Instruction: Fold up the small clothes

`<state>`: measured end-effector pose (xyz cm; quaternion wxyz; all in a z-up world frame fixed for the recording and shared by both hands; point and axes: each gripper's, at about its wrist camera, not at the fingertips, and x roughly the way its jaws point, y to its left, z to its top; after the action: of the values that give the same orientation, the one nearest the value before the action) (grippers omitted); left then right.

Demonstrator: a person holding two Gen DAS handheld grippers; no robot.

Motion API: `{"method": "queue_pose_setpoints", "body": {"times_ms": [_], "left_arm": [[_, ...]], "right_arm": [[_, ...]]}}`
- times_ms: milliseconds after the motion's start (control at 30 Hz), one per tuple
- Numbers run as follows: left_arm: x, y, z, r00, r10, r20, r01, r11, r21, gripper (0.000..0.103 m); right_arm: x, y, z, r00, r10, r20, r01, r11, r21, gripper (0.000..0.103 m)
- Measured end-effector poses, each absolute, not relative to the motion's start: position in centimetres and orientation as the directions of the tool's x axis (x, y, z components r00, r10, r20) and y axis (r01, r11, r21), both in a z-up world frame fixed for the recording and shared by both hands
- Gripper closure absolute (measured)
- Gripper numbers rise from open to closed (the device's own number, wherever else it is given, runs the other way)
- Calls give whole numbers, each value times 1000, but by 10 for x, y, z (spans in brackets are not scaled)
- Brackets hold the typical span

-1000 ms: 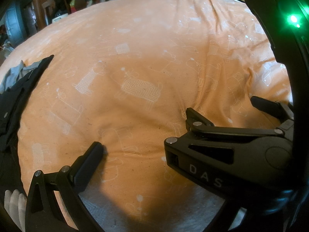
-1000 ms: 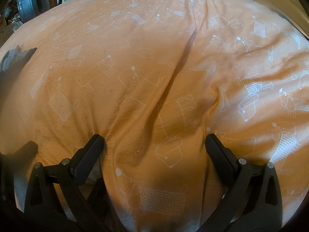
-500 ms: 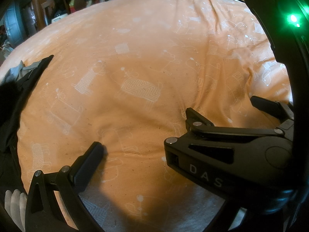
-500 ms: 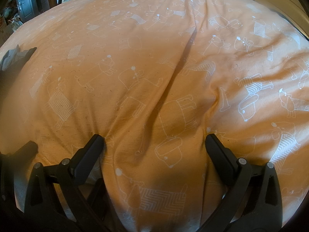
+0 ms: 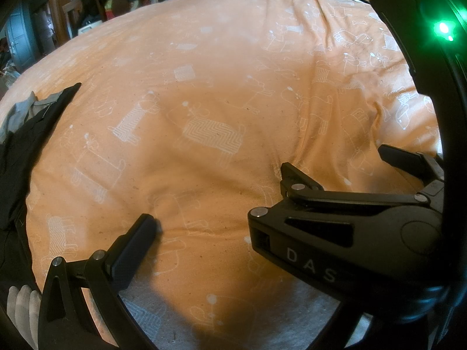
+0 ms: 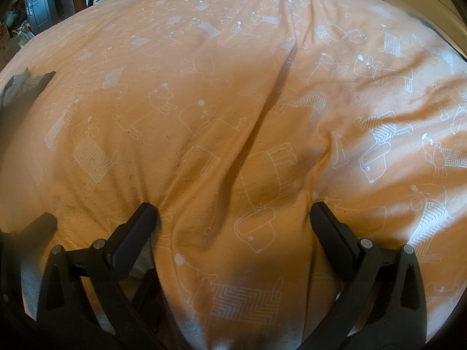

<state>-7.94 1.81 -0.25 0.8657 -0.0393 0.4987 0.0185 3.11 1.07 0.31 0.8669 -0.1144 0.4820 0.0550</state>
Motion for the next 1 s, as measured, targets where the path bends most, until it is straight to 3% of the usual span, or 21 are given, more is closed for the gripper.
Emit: {"method": "queue_pose_setpoints", "body": {"times_ms": [1000], "left_arm": [[-79, 18, -3, 501, -7, -865, -73, 996, -51, 0]], "right_arm": [[32, 10, 3, 524, -14, -852, -205, 968, -142, 0]]}}
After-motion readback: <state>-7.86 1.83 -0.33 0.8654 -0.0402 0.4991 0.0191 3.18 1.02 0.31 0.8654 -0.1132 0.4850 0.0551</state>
